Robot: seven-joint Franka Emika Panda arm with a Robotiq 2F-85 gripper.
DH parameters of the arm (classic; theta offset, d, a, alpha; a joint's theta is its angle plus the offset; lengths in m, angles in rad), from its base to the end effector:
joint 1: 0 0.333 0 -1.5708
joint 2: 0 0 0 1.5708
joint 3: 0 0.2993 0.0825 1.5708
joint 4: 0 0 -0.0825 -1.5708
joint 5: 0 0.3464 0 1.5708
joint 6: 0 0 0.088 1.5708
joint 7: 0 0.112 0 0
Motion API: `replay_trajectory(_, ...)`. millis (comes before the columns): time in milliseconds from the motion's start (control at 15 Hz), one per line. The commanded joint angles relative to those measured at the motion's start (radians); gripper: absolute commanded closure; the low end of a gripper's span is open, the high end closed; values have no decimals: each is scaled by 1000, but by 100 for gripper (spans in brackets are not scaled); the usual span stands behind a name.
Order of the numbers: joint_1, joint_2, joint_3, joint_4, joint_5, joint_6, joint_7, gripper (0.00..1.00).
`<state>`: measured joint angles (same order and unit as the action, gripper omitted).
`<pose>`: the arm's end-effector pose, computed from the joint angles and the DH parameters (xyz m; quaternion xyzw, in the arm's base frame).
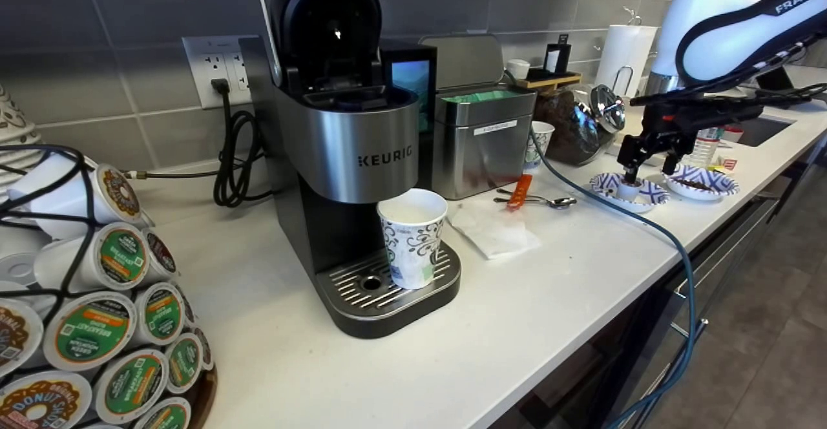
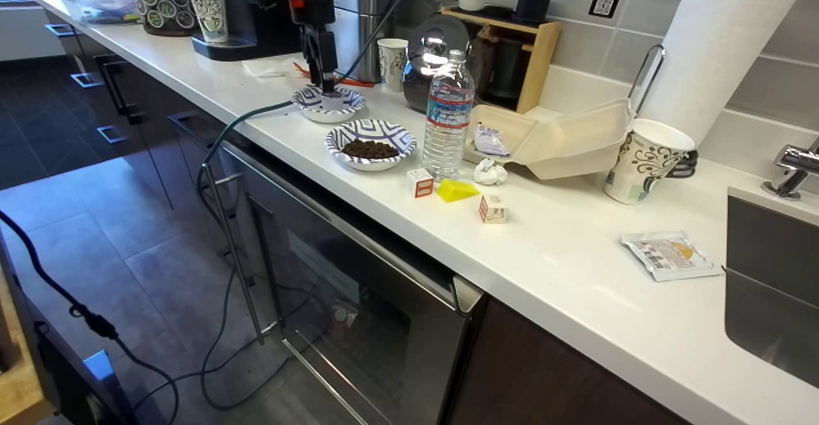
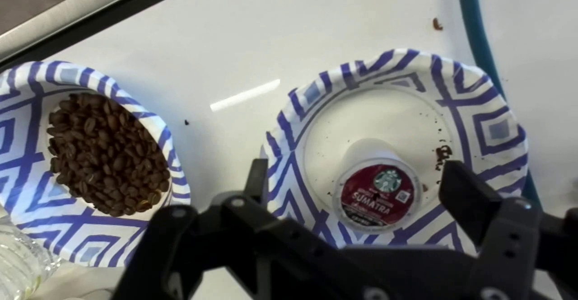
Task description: Remove the coffee pod from the plate
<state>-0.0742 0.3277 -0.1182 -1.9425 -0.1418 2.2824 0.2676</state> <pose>0.5713 -0.1120 0.3206 0.9811 -0.1793 0.0092 0.0726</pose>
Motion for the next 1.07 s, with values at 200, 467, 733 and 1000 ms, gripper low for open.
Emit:
replay_trajectory(200, -11, 82, 13, 90, 76, -50, -86, 15)
replay_trajectory(467, -15, 101, 17, 105, 107, -43, -123, 31)
replay_trajectory(733, -13, 105, 12, 105, 106, -29, -129, 31)
replay_trajectory(1000, -11, 88, 9, 90, 100, -19, -128, 31)
